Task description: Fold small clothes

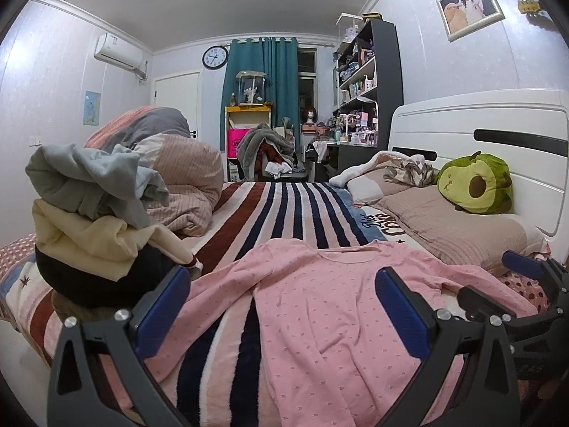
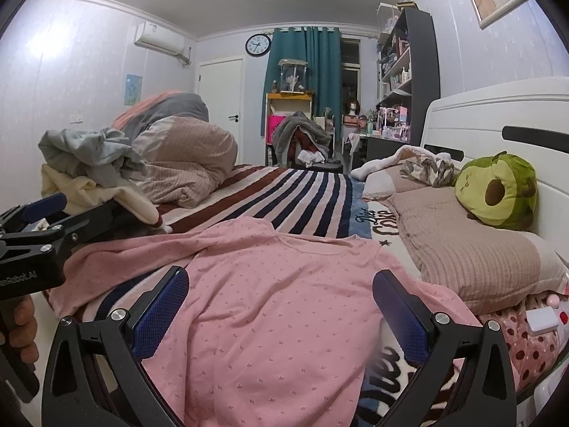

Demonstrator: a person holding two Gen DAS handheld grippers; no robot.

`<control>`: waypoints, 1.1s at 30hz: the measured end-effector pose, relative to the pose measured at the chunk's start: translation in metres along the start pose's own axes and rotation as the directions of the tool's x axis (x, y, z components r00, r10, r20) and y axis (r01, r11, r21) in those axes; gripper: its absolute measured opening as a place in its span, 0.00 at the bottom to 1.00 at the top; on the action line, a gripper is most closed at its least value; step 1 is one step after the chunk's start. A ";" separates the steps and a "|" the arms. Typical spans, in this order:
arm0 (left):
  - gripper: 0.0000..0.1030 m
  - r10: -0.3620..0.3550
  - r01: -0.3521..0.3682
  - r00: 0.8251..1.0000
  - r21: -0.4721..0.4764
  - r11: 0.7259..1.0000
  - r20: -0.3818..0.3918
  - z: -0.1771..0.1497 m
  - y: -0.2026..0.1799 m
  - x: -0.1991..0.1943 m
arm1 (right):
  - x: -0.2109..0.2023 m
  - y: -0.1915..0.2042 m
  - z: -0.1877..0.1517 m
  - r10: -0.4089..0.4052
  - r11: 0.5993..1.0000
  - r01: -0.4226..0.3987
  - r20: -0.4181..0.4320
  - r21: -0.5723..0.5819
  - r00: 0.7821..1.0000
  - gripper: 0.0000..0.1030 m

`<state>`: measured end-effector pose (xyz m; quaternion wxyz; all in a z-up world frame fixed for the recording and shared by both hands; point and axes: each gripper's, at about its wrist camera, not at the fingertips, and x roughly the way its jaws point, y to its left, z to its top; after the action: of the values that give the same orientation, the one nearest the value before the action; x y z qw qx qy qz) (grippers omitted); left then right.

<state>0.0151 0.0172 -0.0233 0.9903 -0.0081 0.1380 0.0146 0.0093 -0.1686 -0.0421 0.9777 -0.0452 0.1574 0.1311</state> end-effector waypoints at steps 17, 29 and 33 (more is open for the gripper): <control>0.99 -0.023 0.023 1.000 0.001 1.000 -0.011 -0.002 -0.002 -0.001 | -0.008 0.006 0.007 0.007 1.000 -0.006 0.028 -0.028 1.000 0.99; 0.99 -0.023 0.023 1.000 -0.004 1.000 -0.011 -0.001 -0.004 -0.002 | -0.016 0.004 0.002 0.015 1.000 -0.014 0.043 -0.015 0.999 0.99; 0.99 -0.021 0.021 1.000 -0.009 1.000 -0.012 -0.002 0.000 -0.003 | -0.014 0.005 0.002 0.019 1.000 -0.019 0.038 -0.012 0.999 0.99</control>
<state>0.0113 0.0174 -0.0241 0.9895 -0.0139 0.1437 0.0049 -0.0046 -0.1669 -0.0358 0.9790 -0.0471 0.1386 0.1422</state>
